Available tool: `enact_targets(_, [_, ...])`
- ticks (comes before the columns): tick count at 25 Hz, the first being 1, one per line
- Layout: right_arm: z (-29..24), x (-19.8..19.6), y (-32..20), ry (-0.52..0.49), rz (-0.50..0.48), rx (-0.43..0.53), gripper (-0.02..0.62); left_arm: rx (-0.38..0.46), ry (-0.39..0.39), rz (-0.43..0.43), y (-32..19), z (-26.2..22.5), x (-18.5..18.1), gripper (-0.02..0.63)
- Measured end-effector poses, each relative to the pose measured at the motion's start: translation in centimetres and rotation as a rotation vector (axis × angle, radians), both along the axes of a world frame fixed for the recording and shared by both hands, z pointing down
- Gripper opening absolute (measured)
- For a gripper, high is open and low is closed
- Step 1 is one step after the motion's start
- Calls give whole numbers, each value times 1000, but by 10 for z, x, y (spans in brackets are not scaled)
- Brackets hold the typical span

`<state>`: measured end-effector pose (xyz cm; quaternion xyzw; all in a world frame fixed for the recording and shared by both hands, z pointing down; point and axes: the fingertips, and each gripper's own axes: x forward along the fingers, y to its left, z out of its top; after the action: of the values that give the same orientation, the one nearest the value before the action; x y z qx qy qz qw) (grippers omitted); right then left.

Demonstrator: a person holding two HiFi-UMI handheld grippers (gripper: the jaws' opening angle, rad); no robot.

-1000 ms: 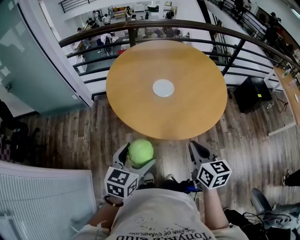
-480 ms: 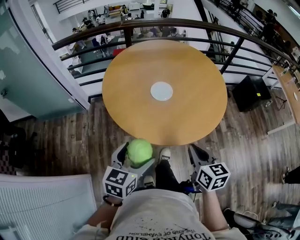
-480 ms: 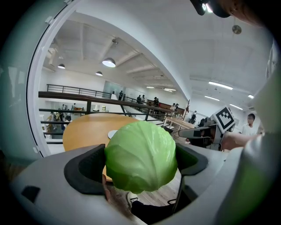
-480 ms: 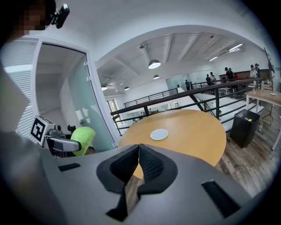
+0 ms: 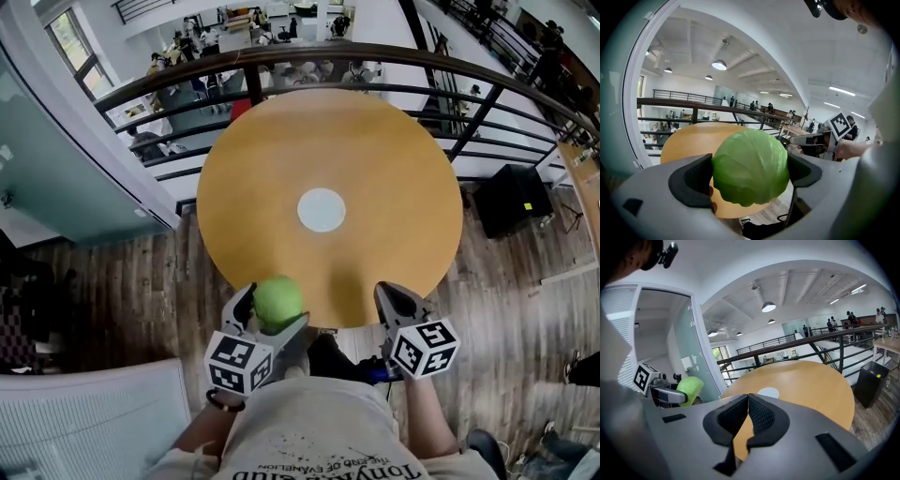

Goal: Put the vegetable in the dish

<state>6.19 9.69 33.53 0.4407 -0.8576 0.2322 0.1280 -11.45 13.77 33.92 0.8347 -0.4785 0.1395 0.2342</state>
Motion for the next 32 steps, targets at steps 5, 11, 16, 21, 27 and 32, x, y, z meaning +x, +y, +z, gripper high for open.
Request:
enact_targets(5, [1, 7, -53, -2, -27, -5, 25, -4, -5, -24, -50, 1, 7, 488])
enact_targets(11, [4, 23, -93, -13, -66, -7, 25, -13, -4, -50, -90, 5, 27, 488])
enact_targets(16, [12, 36, -113, -28, -99, -2, 25, -8, -11, -67, -111, 11, 46, 488])
enact_targets(21, [15, 31, -142, -28, -95, -33, 25, -35, -21, -59, -141, 12, 43, 488])
enact_targets(27, [23, 23, -133, -32, -57, -34, 25, -27, -35, -22, -142, 20, 36, 488])
enact_targets(32, [27, 6, -129, -2, -44, -18, 25, -23, -50, 9, -151, 26, 26, 488])
